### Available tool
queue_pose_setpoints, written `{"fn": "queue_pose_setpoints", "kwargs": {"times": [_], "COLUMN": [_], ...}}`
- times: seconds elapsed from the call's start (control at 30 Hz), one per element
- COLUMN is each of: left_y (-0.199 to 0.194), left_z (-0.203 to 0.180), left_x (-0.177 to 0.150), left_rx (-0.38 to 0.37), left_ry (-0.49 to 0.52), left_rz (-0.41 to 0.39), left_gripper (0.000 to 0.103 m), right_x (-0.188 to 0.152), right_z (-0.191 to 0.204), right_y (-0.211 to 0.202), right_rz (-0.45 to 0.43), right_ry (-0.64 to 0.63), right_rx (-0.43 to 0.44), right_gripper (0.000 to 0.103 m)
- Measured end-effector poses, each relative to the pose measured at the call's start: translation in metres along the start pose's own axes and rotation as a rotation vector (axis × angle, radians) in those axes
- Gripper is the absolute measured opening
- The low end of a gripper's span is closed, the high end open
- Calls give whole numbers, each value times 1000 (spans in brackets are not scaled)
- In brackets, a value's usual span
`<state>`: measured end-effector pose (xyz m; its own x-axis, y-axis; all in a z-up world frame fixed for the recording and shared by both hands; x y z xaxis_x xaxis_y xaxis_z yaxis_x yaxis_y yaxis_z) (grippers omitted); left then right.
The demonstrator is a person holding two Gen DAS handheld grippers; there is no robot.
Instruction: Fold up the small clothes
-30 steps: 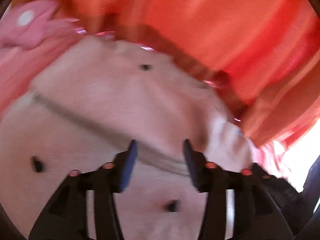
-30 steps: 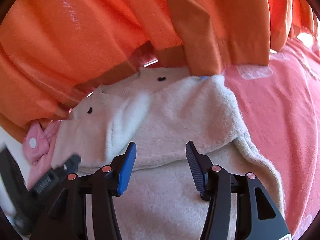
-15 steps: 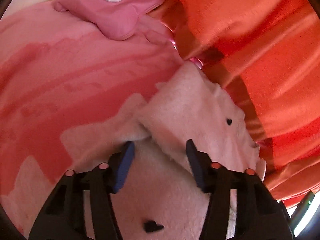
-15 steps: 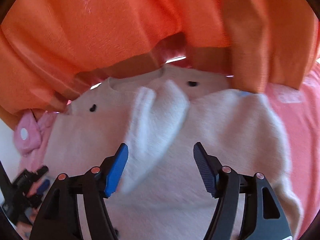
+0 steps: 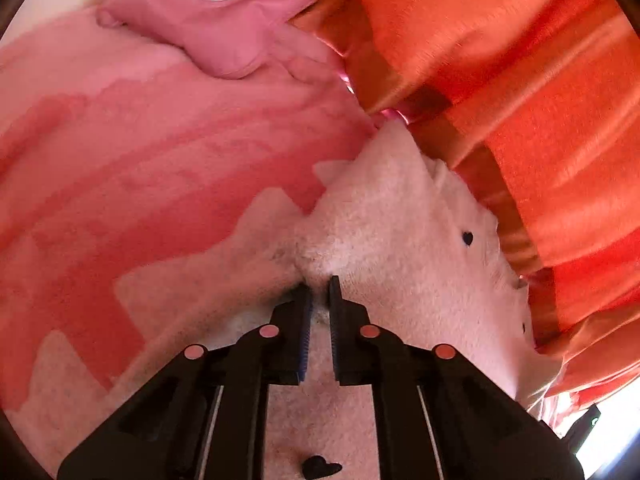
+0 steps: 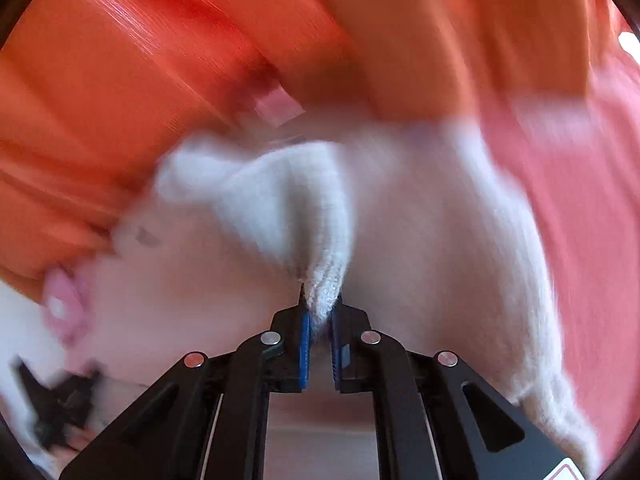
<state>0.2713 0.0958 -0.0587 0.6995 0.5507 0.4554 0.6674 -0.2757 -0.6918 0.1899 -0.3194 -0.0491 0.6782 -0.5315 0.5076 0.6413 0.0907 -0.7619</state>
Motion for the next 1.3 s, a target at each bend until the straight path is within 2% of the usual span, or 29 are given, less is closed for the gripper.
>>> {"fn": "queue_pose_setpoints", "kwargs": {"times": [0.07,0.1,0.13,0.2,0.23,0.27,0.3,0.33,0.4,0.47,0.5,0.53,0.63,0.67,0.7,0.77,0.8,0.83,0.93,0.97,1.0,1.07,1.1,1.13,1.2,1.23,1.3], "left_y": [-2,-2,-3,-3,-4,-5,-6,-7,-9,-9,-9,-8,-8,-8,-8,-7,-7,-6,-6,-6,-6,-5,-5,-5,-7,-9,-19], "left_z": [-1,-1,-1,1,1,1,1,1,1,2,2,2,5,5,5,6,7,7,7,7,7,7,7,6,4,3,1], "left_x": [-1,-1,-1,1,1,2,3,4,4,5,5,4,3,3,3,4,4,4,2,2,2,3,3,3,2,1,-2], "left_rx": [4,4,1,-3,-6,-4,1,10,20,29,35,38,42,42,45,44,42,43,46,47,47,48,50,51,53,50,37], "left_ry": [8,4,-2,-11,-17,-19,-15,-5,-1,0,4,5,9,11,15,11,7,9,17,20,20,19,20,24,40,50,62], "left_rz": [-2,-2,-1,-1,-5,-12,-18,-23,-34,-35,-34,-33,-27,-27,-27,-25,-24,-24,-24,-24,-23,-23,-22,-22,-16,-8,11], "left_gripper": [8,8,8,8,8,8,8,8,8,7,7,7,7,7,7,7,7,7,7,7,7,7,7,7,8,9,8], "right_x": [8,13,18,24,24,22,21,22,33,48,51,51,25,20,25,43,45,45,23,25,31,44,45,41,21,17,19], "right_z": [9,13,14,12,9,3,-3,-8,-2,13,17,15,-27,-32,-26,-6,-3,-4,-36,-37,-31,-9,-6,-10,-27,-32,-34], "right_y": [-8,-17,-24,-28,-23,-15,-10,-9,-32,-63,-69,-67,-10,-6,-12,-37,-42,-40,4,0,-6,-25,-26,-22,6,8,-10], "right_rz": [20,-7,-45,-90,-87,-67,-47,-35,-110,-217,-243,-241,-44,-40,-56,-146,-166,-164,-22,-50,-50,-137,-141,-128,-17,-25,0], "right_ry": [-8,2,10,-5,-22,-36,-33,-16,30,-3,-16,-27,27,70,60,6,-12,-22,45,65,51,2,-17,-16,26,55,85], "right_rx": [-9,-3,-7,-53,-81,-125,-155,-146,-40,39,43,19,-117,-91,-86,-33,-35,-50,-112,-90,-94,-59,-73,-80,-115,-77,-84], "right_gripper": [12,22,42,60,59,53,25,8,7,7,6,6,6,6,6,6,6,6,5,5,5,5,5,6,7,5,8]}}
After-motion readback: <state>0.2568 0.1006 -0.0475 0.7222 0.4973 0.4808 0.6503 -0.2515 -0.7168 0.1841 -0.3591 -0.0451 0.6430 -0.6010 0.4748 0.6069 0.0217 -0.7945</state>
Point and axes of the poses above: each gripper's, at about its wrist camera, not at the fingertips, and y roughly the way its jaws point, z to its left, x to its top, the point moved 6 cm from there along y, roughly the way its jaws point, and after that the axes turned 4 degrees about -x, right-handed, at the moved point
